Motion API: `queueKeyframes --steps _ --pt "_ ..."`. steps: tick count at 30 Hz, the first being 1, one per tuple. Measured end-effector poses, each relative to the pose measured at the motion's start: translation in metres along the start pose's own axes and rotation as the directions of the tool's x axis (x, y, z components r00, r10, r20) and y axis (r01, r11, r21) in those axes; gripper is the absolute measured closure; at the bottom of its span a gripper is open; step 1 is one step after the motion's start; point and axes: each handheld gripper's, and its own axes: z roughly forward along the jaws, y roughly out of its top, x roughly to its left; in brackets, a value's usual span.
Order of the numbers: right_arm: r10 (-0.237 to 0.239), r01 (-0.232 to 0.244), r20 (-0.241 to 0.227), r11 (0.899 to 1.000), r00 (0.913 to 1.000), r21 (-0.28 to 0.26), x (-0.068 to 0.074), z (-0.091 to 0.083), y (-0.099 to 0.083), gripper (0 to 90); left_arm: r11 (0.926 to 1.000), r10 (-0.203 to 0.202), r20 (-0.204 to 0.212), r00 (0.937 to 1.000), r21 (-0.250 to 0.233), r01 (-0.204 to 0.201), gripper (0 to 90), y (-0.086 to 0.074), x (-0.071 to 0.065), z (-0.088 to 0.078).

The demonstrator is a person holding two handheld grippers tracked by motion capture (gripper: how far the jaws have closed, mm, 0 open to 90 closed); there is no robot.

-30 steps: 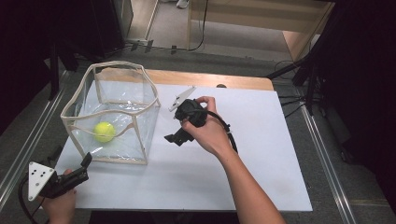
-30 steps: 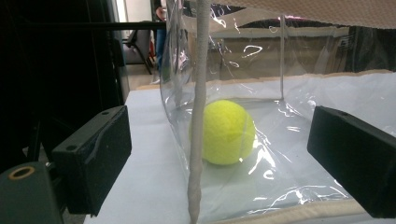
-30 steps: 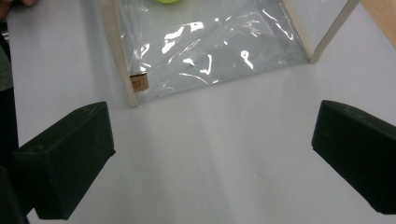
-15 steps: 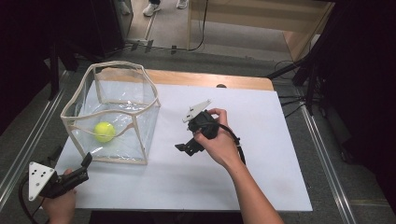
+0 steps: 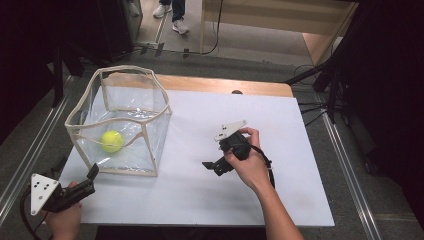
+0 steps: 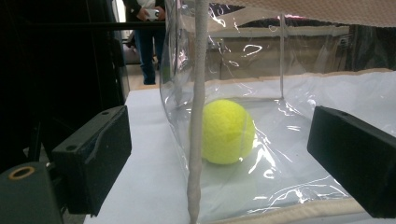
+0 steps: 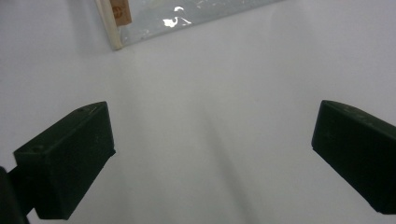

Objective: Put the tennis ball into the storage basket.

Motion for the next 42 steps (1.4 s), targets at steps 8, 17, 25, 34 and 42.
queueKeyframes --steps 8,17,25,34,42 --pt "0.042 -0.042 0.016 0.999 0.9990 -0.020 -0.004 -0.008 -0.024 0.0 1.0000 0.000 -0.001 1.0000 0.002 0.000 6.8 0.000 0.000 0.000" --pt "0.088 -0.086 0.031 0.995 0.9956 -0.053 -0.007 -0.018 -0.052 0.0 1.0000 0.001 -0.001 1.0000 0.000 -0.001 6.8 0.000 -0.001 0.000" --pt "0.137 -0.133 0.054 0.989 0.9891 -0.068 -0.008 -0.027 -0.080 0.0 0.9999 0.012 0.002 0.9999 0.003 -0.012 6.8 0.000 -0.001 0.000" --pt "0.196 -0.188 0.082 0.977 0.9772 -0.100 -0.009 -0.041 -0.108 0.0 0.9998 0.019 0.001 0.9998 0.004 -0.019 6.8 0.000 -0.001 0.000" --pt "0.243 -0.228 0.104 0.964 0.9644 -0.138 -0.011 -0.051 -0.135 0.0 0.9998 0.019 -0.003 0.9998 0.005 -0.019 6.8 0.000 -0.002 0.000"
